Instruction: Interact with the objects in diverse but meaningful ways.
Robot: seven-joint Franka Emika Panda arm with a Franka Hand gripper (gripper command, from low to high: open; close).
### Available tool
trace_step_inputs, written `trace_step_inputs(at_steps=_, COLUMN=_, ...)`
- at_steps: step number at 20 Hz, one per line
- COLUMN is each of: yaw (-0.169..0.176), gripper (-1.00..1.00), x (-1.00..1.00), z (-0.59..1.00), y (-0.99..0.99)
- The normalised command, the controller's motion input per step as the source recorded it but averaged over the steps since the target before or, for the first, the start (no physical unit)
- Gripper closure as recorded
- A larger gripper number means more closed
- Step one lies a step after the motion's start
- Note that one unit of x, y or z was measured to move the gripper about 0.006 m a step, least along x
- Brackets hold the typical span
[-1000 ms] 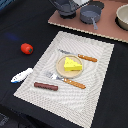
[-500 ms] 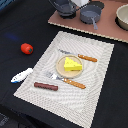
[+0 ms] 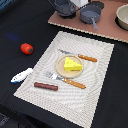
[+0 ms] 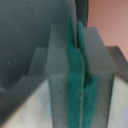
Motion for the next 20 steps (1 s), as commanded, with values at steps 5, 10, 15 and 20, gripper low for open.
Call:
trace_step_inputs(at_steps=5, yaw=-0.017, gripper=1.00, x=0.30, z=0.00, y=0.09)
trace_step_inputs(at_steps=10, yaw=-0.001, gripper=1.00, x=0.12, z=-0.13, y=0.32)
trace_step_inputs(at_steps=15, yaw=0.000, gripper=-1.00, x=0.14, z=-0.14, y=0.46)
trace_step_inputs(at_steps=20, yaw=0.000, gripper=-1.00, x=0.14, z=-0.02, y=0.45)
